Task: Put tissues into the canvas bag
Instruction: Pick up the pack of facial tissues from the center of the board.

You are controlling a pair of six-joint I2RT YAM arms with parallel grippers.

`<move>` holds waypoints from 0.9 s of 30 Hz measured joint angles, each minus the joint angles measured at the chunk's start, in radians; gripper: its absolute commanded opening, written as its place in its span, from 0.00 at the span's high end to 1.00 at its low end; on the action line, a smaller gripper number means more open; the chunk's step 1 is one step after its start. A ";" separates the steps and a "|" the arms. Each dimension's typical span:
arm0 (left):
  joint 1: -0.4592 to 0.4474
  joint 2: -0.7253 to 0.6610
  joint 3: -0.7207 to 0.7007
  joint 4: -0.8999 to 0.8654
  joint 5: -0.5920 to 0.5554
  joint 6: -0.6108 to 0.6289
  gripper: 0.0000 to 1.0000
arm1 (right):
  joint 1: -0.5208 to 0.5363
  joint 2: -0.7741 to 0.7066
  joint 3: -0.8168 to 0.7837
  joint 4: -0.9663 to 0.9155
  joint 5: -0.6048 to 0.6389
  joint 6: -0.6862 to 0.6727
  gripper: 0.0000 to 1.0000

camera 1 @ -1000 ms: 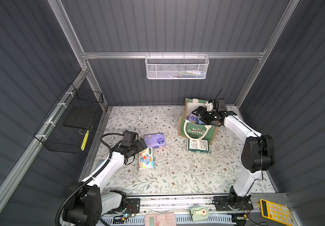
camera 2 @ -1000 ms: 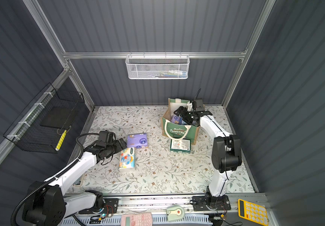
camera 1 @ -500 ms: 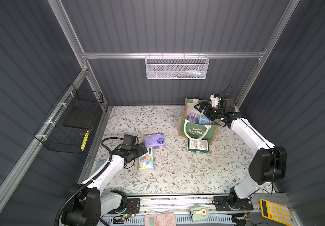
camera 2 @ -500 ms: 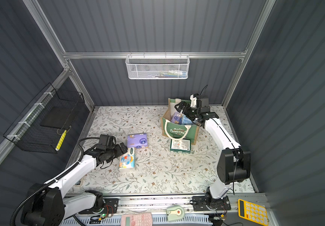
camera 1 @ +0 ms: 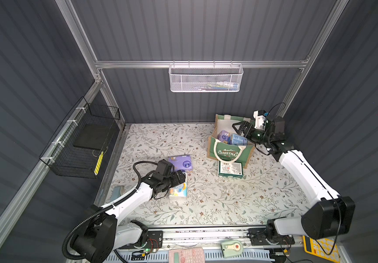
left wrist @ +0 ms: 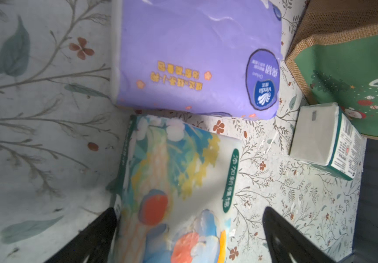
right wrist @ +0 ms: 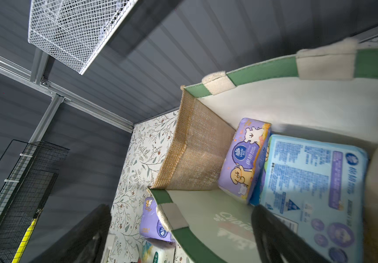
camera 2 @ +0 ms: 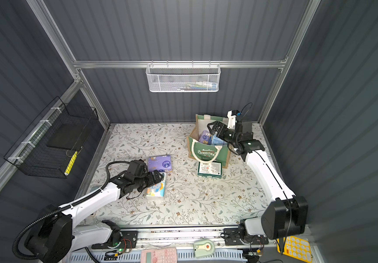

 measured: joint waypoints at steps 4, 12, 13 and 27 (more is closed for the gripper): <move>-0.071 0.038 0.000 0.063 0.008 -0.058 0.00 | 0.001 -0.101 -0.075 -0.029 0.047 -0.008 0.10; -0.146 0.099 0.005 0.124 0.021 -0.111 0.00 | 0.094 -0.317 -0.245 -0.116 0.177 0.011 0.18; -0.146 0.098 0.012 0.116 0.016 -0.104 0.00 | 0.117 -0.338 -0.264 -0.121 0.193 0.020 0.19; -0.046 0.097 0.068 -0.004 0.105 0.126 0.01 | 0.634 -0.145 -0.531 0.025 0.345 0.246 0.33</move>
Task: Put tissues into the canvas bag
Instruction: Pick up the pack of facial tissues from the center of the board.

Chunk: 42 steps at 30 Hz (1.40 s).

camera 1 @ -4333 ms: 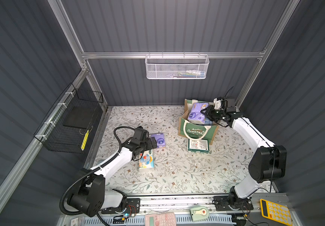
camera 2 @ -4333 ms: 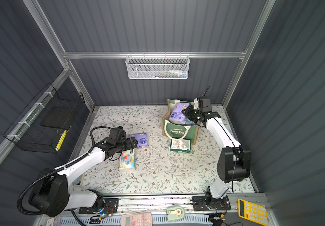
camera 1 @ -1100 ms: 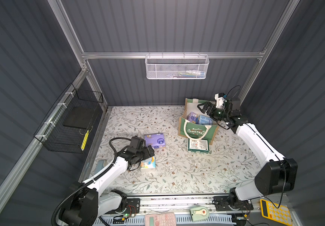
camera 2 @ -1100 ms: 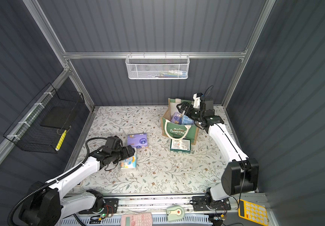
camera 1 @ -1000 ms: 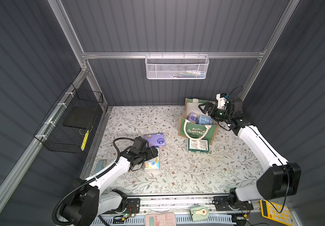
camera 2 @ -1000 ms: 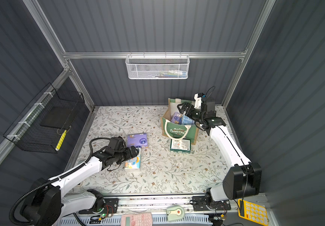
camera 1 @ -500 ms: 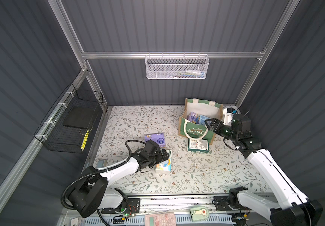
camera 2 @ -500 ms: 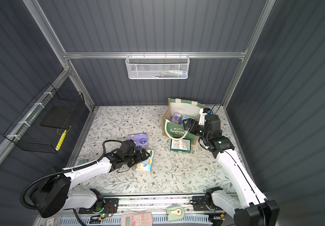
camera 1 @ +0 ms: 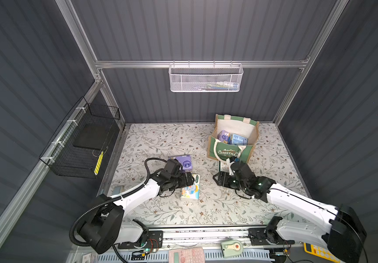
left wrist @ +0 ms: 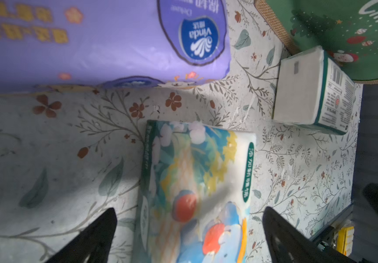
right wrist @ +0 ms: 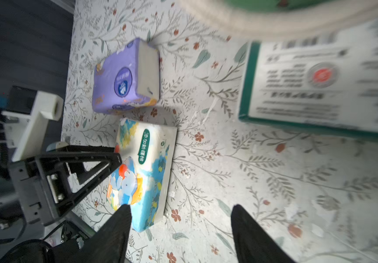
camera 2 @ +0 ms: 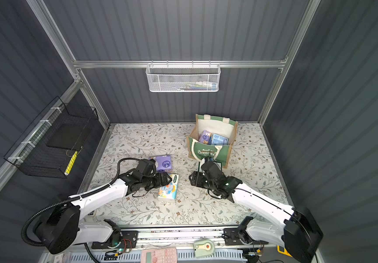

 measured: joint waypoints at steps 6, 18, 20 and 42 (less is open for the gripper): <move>0.091 -0.003 -0.022 -0.007 0.095 0.085 0.02 | 0.074 0.161 0.035 0.125 -0.050 0.025 0.41; 0.095 0.039 -0.131 0.136 0.327 0.057 0.13 | 0.079 0.354 0.136 0.185 -0.180 0.047 0.55; 0.089 0.039 -0.136 0.181 0.346 0.033 0.14 | 0.071 0.372 0.139 0.195 -0.201 0.050 0.58; 0.029 0.072 -0.183 0.452 0.333 -0.165 0.10 | -0.045 0.271 0.076 0.117 -0.216 -0.006 0.55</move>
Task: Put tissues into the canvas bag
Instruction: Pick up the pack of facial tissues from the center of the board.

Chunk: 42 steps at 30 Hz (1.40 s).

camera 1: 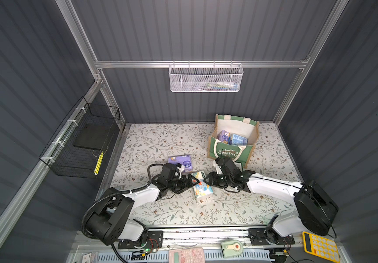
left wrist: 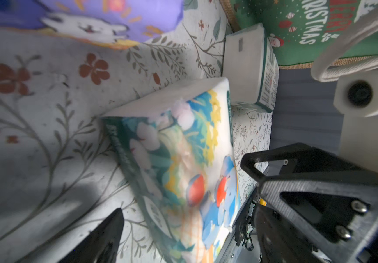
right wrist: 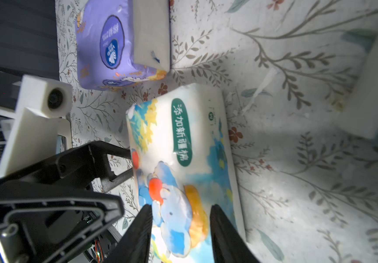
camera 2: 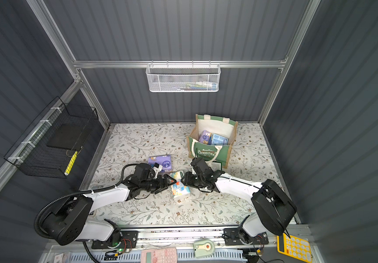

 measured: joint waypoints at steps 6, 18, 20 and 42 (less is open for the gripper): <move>0.002 -0.008 -0.001 -0.046 -0.004 0.019 0.10 | 0.003 0.014 -0.002 -0.014 -0.002 -0.036 0.55; -0.018 0.007 -0.015 -0.017 -0.003 0.010 0.10 | -0.003 0.056 -0.002 -0.022 -0.003 -0.046 0.59; -0.030 0.021 -0.018 0.008 -0.003 -0.004 0.10 | -0.011 0.057 -0.003 -0.022 -0.004 -0.046 0.60; -0.090 0.087 -0.095 0.270 -0.019 -0.149 0.13 | -0.048 0.058 -0.071 0.058 -0.035 -0.037 0.63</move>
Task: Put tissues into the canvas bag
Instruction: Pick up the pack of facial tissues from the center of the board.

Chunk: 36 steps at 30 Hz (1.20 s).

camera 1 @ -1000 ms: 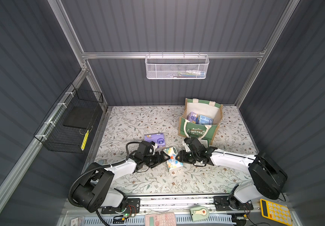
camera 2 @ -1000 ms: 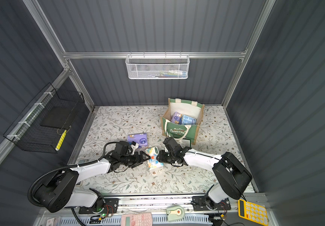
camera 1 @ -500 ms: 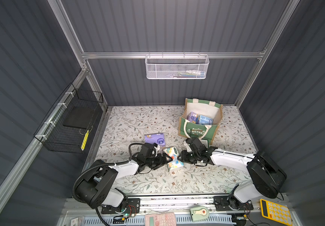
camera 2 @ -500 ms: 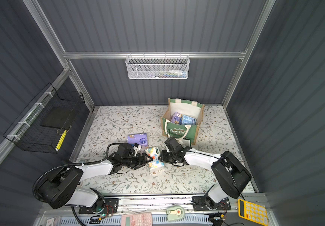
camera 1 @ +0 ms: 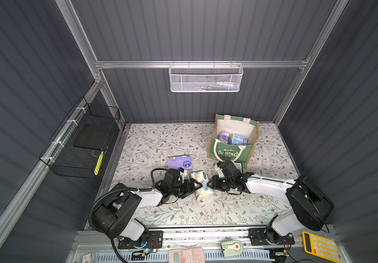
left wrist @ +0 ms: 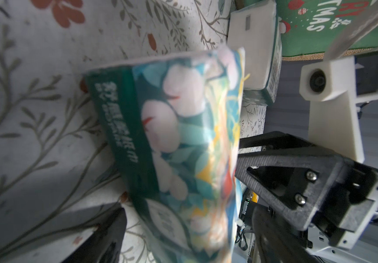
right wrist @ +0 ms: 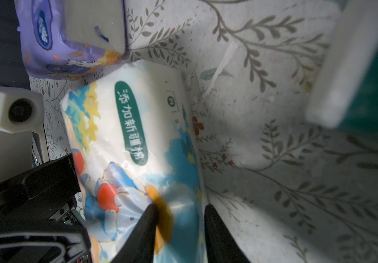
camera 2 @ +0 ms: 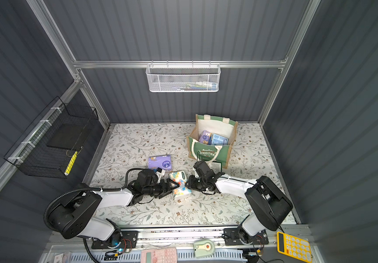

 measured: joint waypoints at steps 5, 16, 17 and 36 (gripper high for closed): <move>-0.004 0.029 -0.006 0.066 -0.010 -0.031 0.15 | -0.001 0.000 -0.003 0.008 -0.003 0.000 0.64; -0.011 0.111 -0.032 0.256 -0.024 -0.111 0.24 | -0.003 0.000 -0.005 0.011 -0.003 0.000 0.63; -0.012 0.117 -0.033 0.266 -0.025 -0.117 0.25 | -0.003 0.000 -0.005 0.011 -0.003 0.000 0.63; -0.017 0.138 -0.039 0.380 -0.047 -0.172 0.54 | -0.007 -0.140 -0.054 0.045 0.019 -0.018 0.46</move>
